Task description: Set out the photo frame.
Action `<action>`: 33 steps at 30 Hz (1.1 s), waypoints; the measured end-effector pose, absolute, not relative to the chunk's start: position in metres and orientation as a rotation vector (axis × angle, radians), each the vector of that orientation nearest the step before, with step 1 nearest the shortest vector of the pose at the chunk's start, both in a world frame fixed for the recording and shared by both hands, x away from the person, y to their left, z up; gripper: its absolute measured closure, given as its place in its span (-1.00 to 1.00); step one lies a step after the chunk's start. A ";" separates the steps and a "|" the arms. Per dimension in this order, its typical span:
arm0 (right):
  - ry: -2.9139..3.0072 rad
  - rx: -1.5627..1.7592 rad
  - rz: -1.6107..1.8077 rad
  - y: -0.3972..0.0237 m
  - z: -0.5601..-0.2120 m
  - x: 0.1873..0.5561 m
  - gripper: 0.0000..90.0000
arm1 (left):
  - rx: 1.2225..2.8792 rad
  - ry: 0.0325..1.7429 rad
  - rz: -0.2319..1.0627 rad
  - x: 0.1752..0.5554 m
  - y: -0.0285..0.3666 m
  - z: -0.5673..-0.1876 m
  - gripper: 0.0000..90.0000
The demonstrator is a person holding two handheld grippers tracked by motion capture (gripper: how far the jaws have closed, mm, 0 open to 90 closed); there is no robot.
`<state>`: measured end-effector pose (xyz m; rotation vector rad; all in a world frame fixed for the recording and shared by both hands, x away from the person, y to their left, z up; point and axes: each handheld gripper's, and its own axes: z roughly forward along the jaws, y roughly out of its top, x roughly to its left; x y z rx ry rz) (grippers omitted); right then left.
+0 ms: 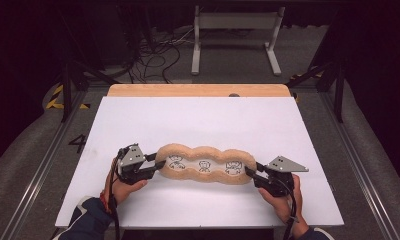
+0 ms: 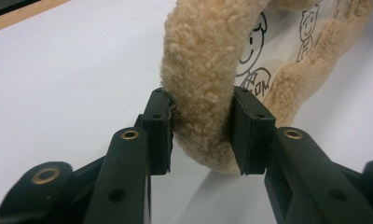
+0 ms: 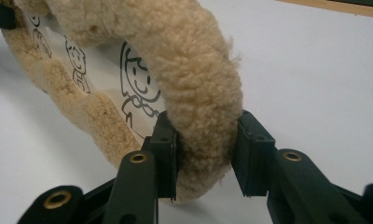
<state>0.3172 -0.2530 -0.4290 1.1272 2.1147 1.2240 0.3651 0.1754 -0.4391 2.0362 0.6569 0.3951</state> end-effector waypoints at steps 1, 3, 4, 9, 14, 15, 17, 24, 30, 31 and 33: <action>2.116 1.123 1.222 -0.253 -0.429 0.318 0.44 | 2.038 0.655 0.398 0.364 0.176 -0.439 0.40; 2.114 1.120 1.220 -0.254 -0.429 0.320 0.44 | 2.042 0.646 0.396 0.363 0.176 -0.439 0.40; 2.113 1.120 1.218 -0.254 -0.429 0.320 0.44 | 2.041 0.654 0.398 0.362 0.175 -0.439 0.40; 2.114 1.114 1.208 -0.254 -0.429 0.323 0.44 | 2.044 0.657 0.400 0.359 0.175 -0.439 0.39; 2.113 1.112 1.208 -0.254 -0.429 0.324 0.44 | 2.043 0.659 0.402 0.357 0.174 -0.439 0.39; 2.115 1.112 1.205 -0.254 -0.429 0.324 0.43 | 2.046 0.659 0.404 0.356 0.173 -0.438 0.39; 2.113 1.109 1.201 -0.254 -0.429 0.325 0.43 | 2.043 0.661 0.403 0.355 0.174 -0.438 0.39; 2.113 1.109 1.199 -0.254 -0.429 0.327 0.42 | 2.049 0.657 0.409 0.354 0.173 -0.438 0.38; 2.121 1.101 1.191 -0.254 -0.428 0.326 0.38 | 2.039 0.661 0.417 0.354 0.172 -0.439 0.38; 2.121 1.097 1.188 -0.254 -0.428 0.326 0.37 | 2.042 0.662 0.420 0.354 0.172 -0.439 0.38; 2.122 1.091 1.186 -0.254 -0.427 0.326 0.36 | 2.043 0.658 0.425 0.354 0.172 -0.439 0.38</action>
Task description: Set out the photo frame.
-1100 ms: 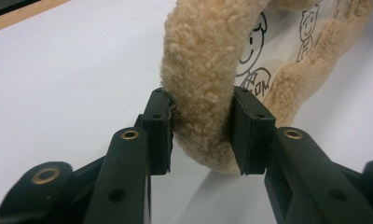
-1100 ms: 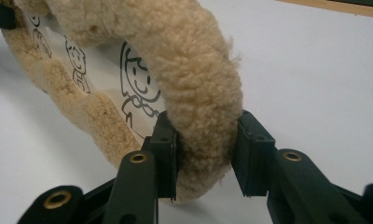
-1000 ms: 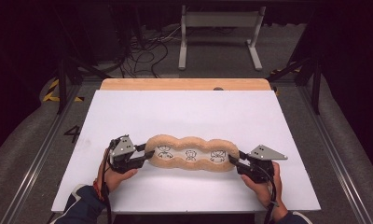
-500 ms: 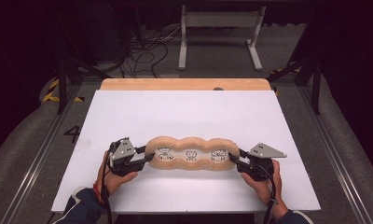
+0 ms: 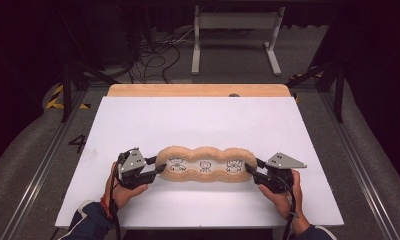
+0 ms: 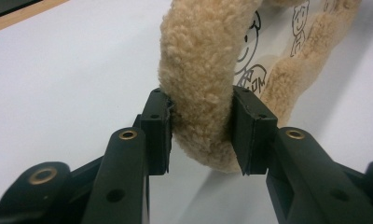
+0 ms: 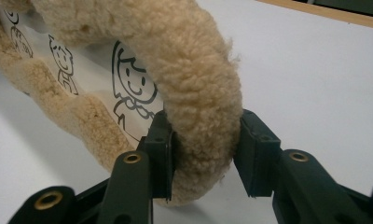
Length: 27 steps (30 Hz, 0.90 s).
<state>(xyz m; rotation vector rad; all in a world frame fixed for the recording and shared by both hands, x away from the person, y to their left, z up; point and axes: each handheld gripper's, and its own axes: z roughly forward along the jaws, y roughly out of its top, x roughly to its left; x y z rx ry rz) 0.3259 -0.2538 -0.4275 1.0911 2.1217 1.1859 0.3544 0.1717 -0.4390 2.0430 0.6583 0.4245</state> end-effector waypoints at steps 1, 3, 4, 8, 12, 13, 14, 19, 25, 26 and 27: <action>2.124 1.089 1.185 -0.254 -0.427 0.326 0.35 | 2.044 0.658 0.428 0.354 0.171 -0.439 0.38; 2.125 1.082 1.181 -0.254 -0.427 0.325 0.33 | 2.042 0.659 0.433 0.355 0.171 -0.439 0.37; 2.126 1.082 1.179 -0.254 -0.426 0.325 0.32 | 2.044 0.657 0.436 0.355 0.170 -0.439 0.37; 2.140 1.072 1.159 -0.255 -0.423 0.326 0.23 | 2.049 0.654 0.446 0.354 0.170 -0.439 0.35; 2.152 1.064 1.149 -0.255 -0.423 0.326 0.13 | 2.051 0.652 0.452 0.353 0.169 -0.439 0.33; 2.159 1.056 1.143 -0.254 -0.423 0.326 0.09 | 2.056 0.648 0.455 0.353 0.169 -0.439 0.32; 2.165 1.051 1.135 -0.254 -0.423 0.326 0.05 | 2.059 0.644 0.456 0.353 0.169 -0.439 0.32; 2.183 1.056 1.096 -0.253 -0.425 0.328 -0.20 | 2.071 0.629 0.478 0.352 0.168 -0.438 0.24; 2.207 1.048 1.047 -0.252 -0.426 0.330 -0.50 | 2.098 0.608 0.499 0.347 0.167 -0.439 -0.02; 2.209 1.048 1.039 -0.252 -0.426 0.330 -0.53 | 2.099 0.609 0.495 0.346 0.167 -0.439 -0.05; 2.210 1.045 1.030 -0.252 -0.426 0.330 -0.56 | 2.099 0.607 0.501 0.345 0.168 -0.439 -0.09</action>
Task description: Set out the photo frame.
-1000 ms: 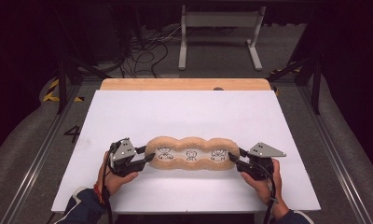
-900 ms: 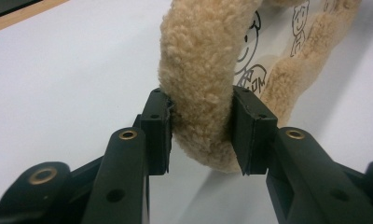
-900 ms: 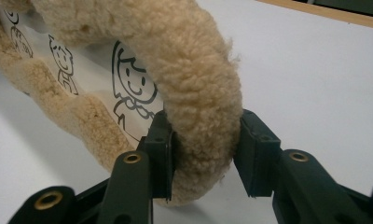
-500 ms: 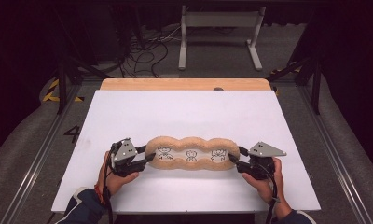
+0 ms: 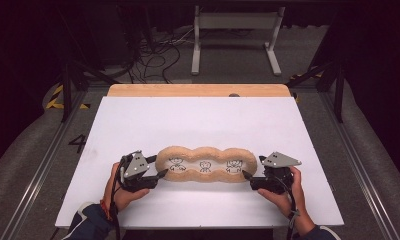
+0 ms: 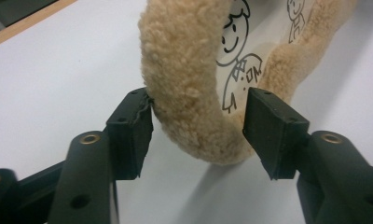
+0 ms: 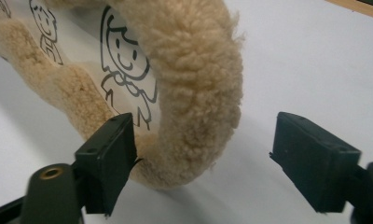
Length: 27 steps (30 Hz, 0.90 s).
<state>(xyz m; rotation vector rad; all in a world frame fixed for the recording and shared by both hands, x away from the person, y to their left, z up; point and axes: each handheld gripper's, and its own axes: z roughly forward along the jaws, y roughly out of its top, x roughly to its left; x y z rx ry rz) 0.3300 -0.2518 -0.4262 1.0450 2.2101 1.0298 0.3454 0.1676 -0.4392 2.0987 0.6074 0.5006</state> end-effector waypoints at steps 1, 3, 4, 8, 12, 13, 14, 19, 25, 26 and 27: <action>2.209 1.046 1.029 -0.252 -0.426 0.330 -0.57 | 2.097 0.617 0.514 0.345 0.168 -0.439 -0.15; 2.206 1.050 1.039 -0.253 -0.426 0.330 -0.62 | 2.097 0.626 0.525 0.345 0.169 -0.440 -0.26; 2.205 1.048 1.045 -0.254 -0.426 0.330 -0.65 | 2.097 0.626 0.525 0.345 0.169 -0.440 -0.31; 2.204 1.036 1.071 -0.255 -0.424 0.330 -0.77 | 2.090 0.641 0.514 0.347 0.170 -0.442 -0.51; 2.217 1.020 1.067 -0.255 -0.425 0.330 -0.80 | 2.094 0.637 0.502 0.347 0.168 -0.443 -0.62; 2.216 1.017 1.065 -0.254 -0.425 0.330 -0.81 | 2.095 0.638 0.503 0.347 0.168 -0.443 -0.64; 2.214 1.017 1.060 -0.254 -0.425 0.330 -0.82 | 2.095 0.639 0.503 0.347 0.168 -0.443 -0.65; 2.213 1.008 1.031 -0.256 -0.423 0.329 -0.80 | 2.110 0.615 0.485 0.346 0.169 -0.443 -0.73; 2.205 0.981 0.996 -0.259 -0.422 0.326 -0.78 | 2.103 0.622 0.495 0.342 0.175 -0.442 -0.75; 2.202 0.982 0.998 -0.261 -0.422 0.325 -0.78 | 2.100 0.622 0.491 0.341 0.177 -0.442 -0.75; 2.203 0.980 0.998 -0.263 -0.421 0.324 -0.77 | 2.096 0.624 0.494 0.341 0.178 -0.442 -0.75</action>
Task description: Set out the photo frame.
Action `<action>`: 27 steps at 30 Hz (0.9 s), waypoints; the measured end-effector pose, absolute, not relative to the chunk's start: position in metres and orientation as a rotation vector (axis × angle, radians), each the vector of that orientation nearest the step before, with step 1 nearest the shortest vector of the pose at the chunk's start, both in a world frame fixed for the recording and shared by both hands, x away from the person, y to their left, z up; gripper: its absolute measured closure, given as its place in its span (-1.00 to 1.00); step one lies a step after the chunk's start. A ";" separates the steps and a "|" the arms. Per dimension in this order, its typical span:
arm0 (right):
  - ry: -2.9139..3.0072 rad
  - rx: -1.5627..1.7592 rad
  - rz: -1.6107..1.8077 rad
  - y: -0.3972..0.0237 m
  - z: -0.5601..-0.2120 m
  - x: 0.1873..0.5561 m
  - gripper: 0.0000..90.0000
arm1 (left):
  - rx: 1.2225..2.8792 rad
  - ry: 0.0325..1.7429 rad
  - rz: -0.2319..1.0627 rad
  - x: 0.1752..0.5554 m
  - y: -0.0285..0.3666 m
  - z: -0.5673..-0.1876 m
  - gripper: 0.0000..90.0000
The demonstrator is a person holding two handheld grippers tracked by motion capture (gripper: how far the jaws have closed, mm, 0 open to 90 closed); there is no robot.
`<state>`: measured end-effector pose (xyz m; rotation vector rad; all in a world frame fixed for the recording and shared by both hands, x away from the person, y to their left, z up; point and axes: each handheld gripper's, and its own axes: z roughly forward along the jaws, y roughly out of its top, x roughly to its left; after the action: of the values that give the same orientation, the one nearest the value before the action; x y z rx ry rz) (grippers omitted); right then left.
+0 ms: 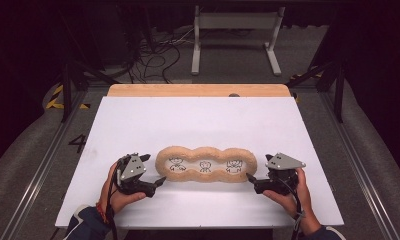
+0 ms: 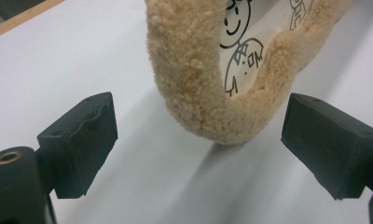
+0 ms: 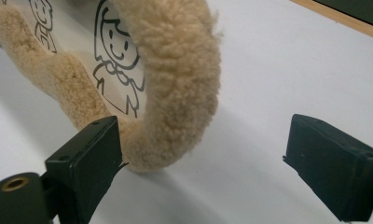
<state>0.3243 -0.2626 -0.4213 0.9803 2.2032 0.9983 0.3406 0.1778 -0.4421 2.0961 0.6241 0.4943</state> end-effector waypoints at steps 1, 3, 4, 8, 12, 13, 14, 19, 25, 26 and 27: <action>2.198 0.982 0.997 -0.264 -0.421 0.323 -0.78 | 2.096 0.622 0.499 0.340 0.179 -0.442 -0.75; 2.190 0.984 1.005 -0.267 -0.420 0.322 -0.77 | 2.090 0.624 0.501 0.338 0.182 -0.442 -0.76; 2.188 0.983 1.003 -0.268 -0.419 0.321 -0.77 | 2.089 0.623 0.504 0.338 0.184 -0.441 -0.76; 2.180 0.983 1.003 -0.271 -0.419 0.318 -0.77 | 2.085 0.627 0.508 0.336 0.189 -0.442 -0.76; 2.177 0.980 1.018 -0.275 -0.418 0.316 -0.77 | 2.086 0.633 0.515 0.334 0.195 -0.443 -0.77; 2.175 0.982 1.018 -0.275 -0.417 0.314 -0.77 | 2.087 0.631 0.516 0.333 0.197 -0.443 -0.77; 2.174 0.978 1.019 -0.276 -0.418 0.314 -0.77 | 2.084 0.635 0.517 0.333 0.198 -0.443 -0.77; 2.171 0.992 1.011 -0.281 -0.419 0.309 -0.78 | 2.078 0.648 0.525 0.329 0.207 -0.444 -0.77; 2.167 1.003 0.989 -0.288 -0.423 0.302 -0.78 | 2.081 0.658 0.529 0.325 0.215 -0.446 -0.78; 2.158 1.015 0.982 -0.292 -0.425 0.301 -0.78 | 2.086 0.661 0.535 0.324 0.218 -0.447 -0.78; 2.158 1.015 0.982 -0.292 -0.425 0.301 -0.78 | 2.086 0.661 0.535 0.324 0.218 -0.447 -0.78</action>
<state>0.3005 -0.2920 -0.4247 1.0145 2.1584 0.9820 0.3235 0.2182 -0.4469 2.0860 0.6614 0.5350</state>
